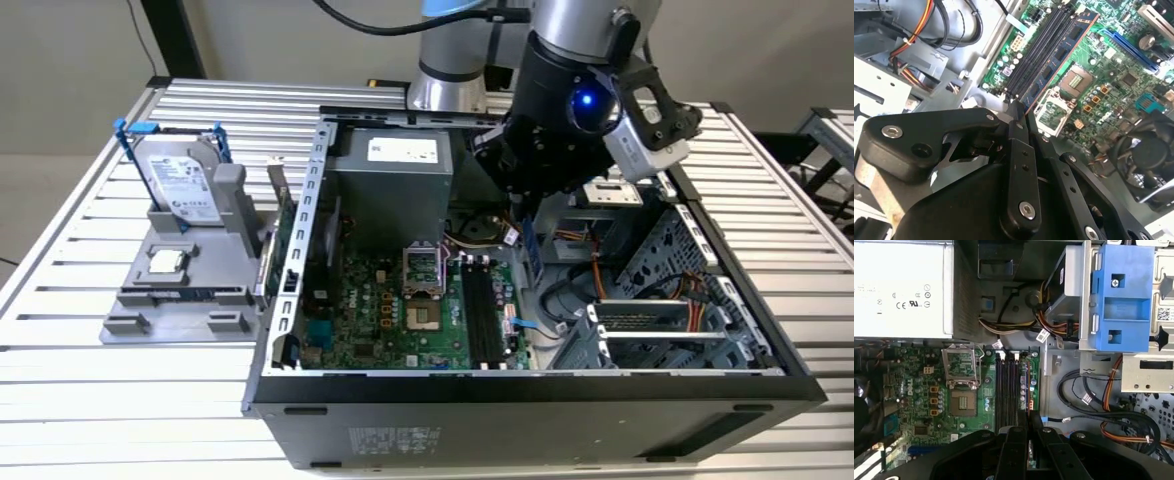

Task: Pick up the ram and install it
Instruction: 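Insert the ram into the slot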

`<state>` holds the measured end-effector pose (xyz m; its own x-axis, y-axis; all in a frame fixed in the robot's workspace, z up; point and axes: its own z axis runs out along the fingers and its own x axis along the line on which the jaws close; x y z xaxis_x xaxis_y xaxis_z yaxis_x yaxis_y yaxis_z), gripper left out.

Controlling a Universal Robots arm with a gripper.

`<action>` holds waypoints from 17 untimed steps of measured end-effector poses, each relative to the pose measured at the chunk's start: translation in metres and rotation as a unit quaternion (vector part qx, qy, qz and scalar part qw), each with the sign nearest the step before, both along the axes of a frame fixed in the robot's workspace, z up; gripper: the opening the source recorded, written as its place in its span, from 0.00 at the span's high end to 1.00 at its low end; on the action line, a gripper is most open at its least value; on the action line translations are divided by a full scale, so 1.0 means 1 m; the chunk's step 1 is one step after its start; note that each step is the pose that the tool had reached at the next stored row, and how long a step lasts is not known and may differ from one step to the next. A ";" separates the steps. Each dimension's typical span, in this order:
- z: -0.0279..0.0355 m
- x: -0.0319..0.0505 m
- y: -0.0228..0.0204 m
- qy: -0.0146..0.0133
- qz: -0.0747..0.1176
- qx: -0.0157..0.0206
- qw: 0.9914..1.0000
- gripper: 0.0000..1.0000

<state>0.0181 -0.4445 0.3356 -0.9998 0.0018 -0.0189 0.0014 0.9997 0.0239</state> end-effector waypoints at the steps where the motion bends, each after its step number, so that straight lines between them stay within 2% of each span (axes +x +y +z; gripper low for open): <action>1: -0.0019 0.0000 0.0000 0.000 -0.001 0.000 1.000 1.00; 4: -0.0062 0.0001 0.0000 0.000 -0.001 -0.004 1.000 1.00; 5: -0.0079 0.0000 0.0000 0.000 -0.002 -0.005 1.000 1.00; 7: -0.0115 -0.0005 0.0000 -0.001 -0.004 -0.005 1.000 1.00; 17: -0.0298 -0.0005 0.0000 -0.001 -0.006 -0.005 1.000 1.00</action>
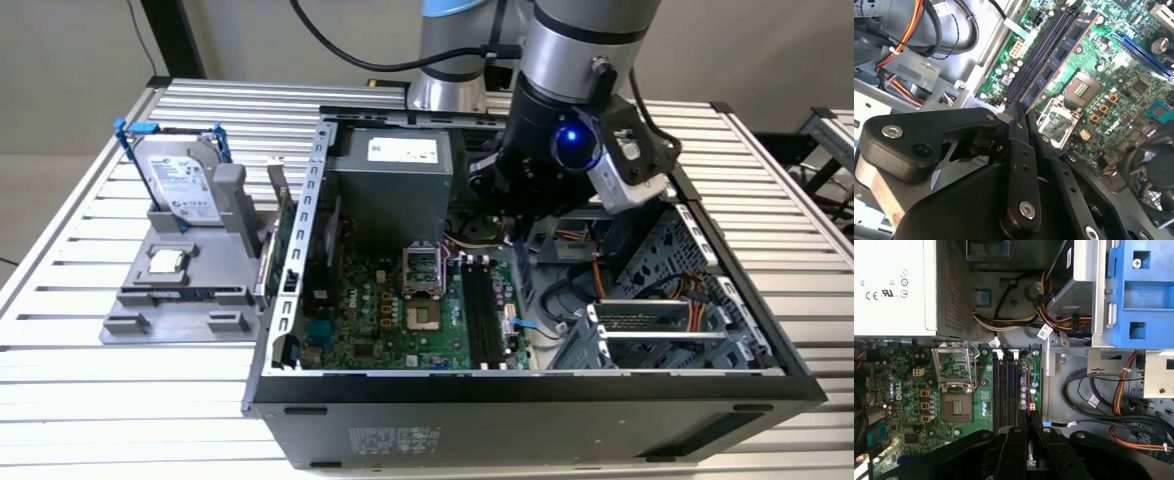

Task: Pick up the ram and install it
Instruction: 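Insert the ram into the slot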

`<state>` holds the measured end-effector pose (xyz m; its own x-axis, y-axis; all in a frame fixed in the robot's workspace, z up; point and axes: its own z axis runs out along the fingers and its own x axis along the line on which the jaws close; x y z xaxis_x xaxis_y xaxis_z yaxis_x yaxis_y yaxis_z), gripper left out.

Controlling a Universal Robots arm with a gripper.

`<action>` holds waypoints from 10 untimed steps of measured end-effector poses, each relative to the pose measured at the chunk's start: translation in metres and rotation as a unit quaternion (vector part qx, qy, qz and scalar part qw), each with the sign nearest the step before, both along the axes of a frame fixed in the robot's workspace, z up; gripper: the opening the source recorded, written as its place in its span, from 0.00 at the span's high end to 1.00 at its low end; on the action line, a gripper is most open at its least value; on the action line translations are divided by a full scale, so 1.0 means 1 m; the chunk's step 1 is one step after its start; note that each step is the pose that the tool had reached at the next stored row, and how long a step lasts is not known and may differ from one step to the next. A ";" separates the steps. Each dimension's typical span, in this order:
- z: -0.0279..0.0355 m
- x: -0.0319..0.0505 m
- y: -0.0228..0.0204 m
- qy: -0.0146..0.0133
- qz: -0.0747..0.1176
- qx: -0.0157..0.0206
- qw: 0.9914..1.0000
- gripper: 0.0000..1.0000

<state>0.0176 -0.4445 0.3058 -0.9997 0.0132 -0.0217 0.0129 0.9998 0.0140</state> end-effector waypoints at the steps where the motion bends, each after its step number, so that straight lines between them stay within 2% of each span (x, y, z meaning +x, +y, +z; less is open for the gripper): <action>1: -0.0018 0.0000 0.0000 0.000 0.000 0.000 1.000 1.00; 5: -0.0091 0.0000 0.0000 0.000 0.000 0.000 1.000 1.00; 10: -0.0098 0.0000 -0.0001 0.001 0.000 0.000 1.000 1.00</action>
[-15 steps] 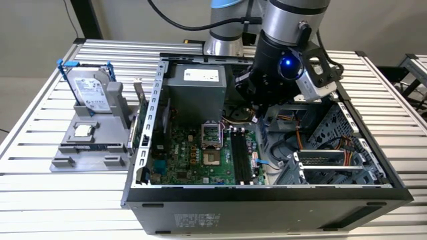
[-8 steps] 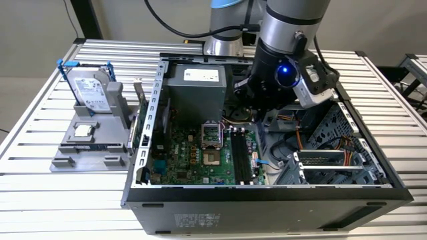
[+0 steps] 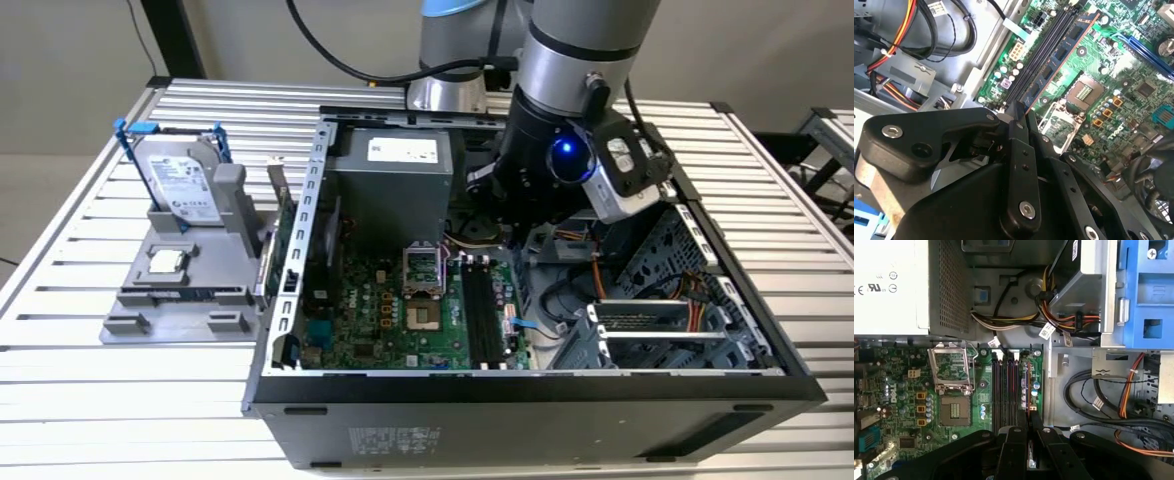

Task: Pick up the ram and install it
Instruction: 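Insert the ram into the slot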

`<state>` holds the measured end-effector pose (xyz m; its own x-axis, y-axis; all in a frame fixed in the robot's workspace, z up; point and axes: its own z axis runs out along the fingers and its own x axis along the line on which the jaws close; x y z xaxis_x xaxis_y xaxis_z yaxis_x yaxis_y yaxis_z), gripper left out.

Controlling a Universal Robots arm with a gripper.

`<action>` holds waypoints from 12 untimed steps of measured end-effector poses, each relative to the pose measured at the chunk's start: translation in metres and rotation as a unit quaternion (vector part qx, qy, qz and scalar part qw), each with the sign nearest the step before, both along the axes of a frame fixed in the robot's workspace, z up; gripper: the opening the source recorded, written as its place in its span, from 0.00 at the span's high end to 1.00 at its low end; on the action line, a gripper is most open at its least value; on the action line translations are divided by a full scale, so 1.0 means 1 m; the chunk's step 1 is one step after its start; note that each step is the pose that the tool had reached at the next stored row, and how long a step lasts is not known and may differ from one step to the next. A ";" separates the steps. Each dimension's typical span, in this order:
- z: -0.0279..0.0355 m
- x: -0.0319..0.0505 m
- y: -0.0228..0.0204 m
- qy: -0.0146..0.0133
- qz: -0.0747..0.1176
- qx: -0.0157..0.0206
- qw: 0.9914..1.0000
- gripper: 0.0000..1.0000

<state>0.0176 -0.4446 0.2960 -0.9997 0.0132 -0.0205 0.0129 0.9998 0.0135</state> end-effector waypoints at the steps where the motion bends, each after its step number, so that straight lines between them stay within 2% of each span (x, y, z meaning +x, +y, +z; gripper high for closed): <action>1: -0.0008 0.0000 0.0000 0.000 0.000 0.000 1.000 1.00; 12: -0.0205 0.0000 -0.0001 0.000 0.000 0.000 1.000 1.00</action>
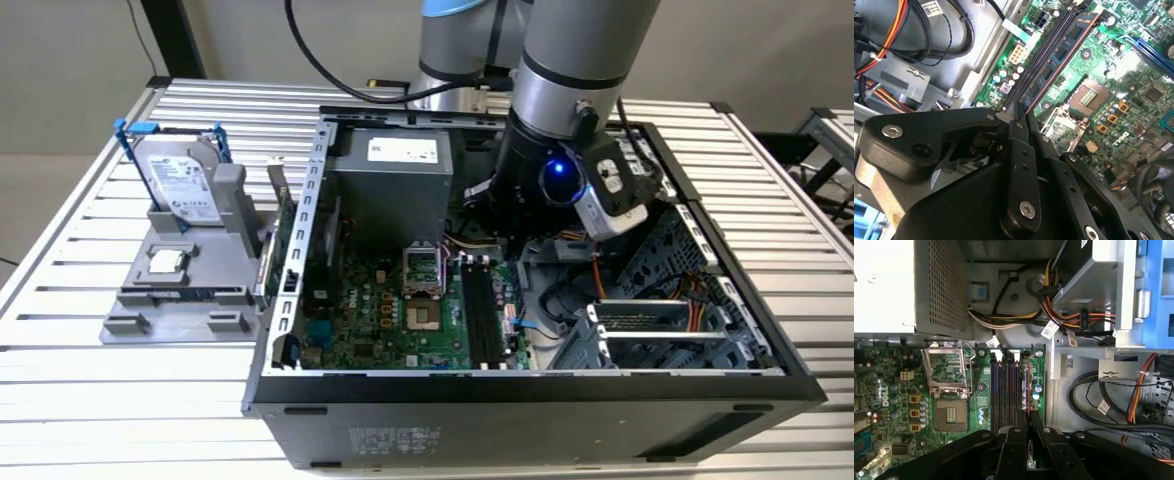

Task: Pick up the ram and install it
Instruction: 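Insert the ram into the slot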

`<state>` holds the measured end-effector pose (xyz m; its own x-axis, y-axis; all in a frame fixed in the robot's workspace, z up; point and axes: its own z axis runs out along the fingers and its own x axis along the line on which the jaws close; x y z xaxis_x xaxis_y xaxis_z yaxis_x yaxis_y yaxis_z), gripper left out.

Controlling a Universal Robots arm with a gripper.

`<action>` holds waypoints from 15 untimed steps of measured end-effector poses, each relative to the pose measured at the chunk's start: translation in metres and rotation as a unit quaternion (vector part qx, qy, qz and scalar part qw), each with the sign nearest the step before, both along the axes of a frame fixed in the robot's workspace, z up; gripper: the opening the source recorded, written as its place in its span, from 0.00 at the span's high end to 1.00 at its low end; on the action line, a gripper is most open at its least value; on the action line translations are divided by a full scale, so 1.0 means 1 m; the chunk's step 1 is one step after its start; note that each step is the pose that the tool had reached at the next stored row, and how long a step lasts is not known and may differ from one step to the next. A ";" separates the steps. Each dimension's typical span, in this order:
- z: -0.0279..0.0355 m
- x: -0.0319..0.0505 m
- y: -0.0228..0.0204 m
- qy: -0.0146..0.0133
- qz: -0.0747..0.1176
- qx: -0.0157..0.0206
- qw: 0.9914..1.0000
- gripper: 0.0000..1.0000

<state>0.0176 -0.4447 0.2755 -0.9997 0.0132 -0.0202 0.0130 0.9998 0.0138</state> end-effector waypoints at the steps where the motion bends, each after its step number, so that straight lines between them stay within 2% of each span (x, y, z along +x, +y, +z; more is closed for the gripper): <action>1: -0.0018 0.0000 0.0000 0.000 0.000 0.000 1.000 1.00; 9: -0.0164 -0.0001 -0.0002 0.000 -0.009 0.000 1.000 1.00; 15: -0.0273 -0.0001 -0.0039 0.000 -0.009 0.000 1.000 1.00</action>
<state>0.0175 -0.4487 0.2483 -0.9993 0.0322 -0.0201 0.0319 0.9994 0.0136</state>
